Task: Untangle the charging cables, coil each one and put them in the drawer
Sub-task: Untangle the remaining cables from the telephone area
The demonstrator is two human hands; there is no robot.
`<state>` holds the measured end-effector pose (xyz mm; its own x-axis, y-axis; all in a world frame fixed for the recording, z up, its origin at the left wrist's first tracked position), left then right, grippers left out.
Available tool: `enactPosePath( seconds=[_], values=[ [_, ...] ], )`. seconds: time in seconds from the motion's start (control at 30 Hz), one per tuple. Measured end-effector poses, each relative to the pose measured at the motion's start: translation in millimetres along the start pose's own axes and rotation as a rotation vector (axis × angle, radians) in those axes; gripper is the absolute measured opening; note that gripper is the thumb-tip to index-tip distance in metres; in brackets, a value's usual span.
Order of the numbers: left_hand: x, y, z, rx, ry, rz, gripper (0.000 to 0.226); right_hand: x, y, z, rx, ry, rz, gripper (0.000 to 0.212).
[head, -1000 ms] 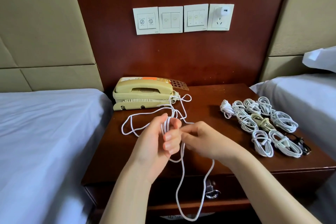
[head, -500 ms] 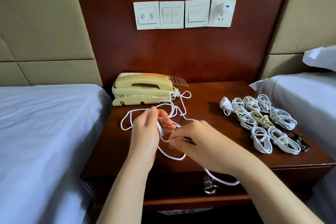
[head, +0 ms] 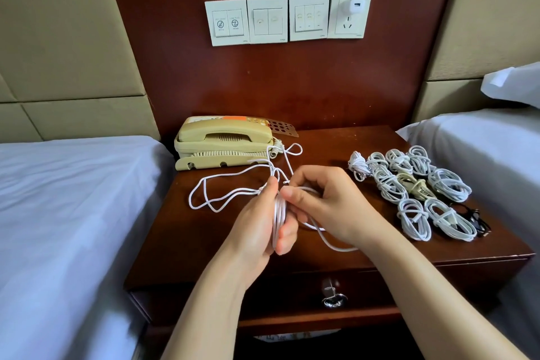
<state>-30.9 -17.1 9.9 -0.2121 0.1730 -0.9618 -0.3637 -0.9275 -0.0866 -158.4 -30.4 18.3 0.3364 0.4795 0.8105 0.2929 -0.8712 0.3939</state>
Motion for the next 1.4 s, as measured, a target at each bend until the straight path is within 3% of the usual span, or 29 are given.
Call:
enactPosePath(
  seconds=[0.13, 0.3, 0.57, 0.73, 0.93, 1.1, 1.3, 1.4],
  values=[
    [1, 0, -4, 0.083, -0.019, -0.052, 0.063, -7, 1, -3, 0.027, 0.158, 0.027, 0.026],
    [-1, -2, -2, 0.185, 0.005, -0.012, 0.039, -16, -2, -6, 0.054, 0.23, 0.066, 0.034],
    [2, 3, 0, 0.127, -0.112, 0.011, 0.037, -29, -6, -6, 0.109, 0.233, 0.132, 0.037],
    [3, 10, -2, 0.03, -0.312, 0.004, 0.049, -34, -9, 1, 0.17, 0.017, 0.118, 0.029],
    [0, 13, 1, -0.071, -0.531, 0.016, 0.045, -19, -14, 5, 0.156, -0.304, 0.014, 0.019],
    [-5, 11, 0, -0.105, -0.707, 0.065, 0.042, -12, -17, 9, 0.133, -0.456, -0.035, 0.027],
    [-9, 20, -13, -0.304, -0.636, 0.147, 0.039, 0, -23, 15, 0.304, -0.606, -0.093, 0.037],
    [-4, 22, -15, -0.367, -0.43, 0.189, 0.04, 6, -24, 18, 0.322, -0.659, -0.087, 0.041]
  ],
)
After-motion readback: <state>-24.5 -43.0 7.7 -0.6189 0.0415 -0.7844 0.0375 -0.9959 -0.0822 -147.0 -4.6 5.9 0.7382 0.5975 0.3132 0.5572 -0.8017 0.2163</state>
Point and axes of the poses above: each hand's wrist, its own y-axis towards the middle knuckle, its own z-axis out of the palm, x = y × z, the point moved 1 cm from there along y, towards the middle knuckle
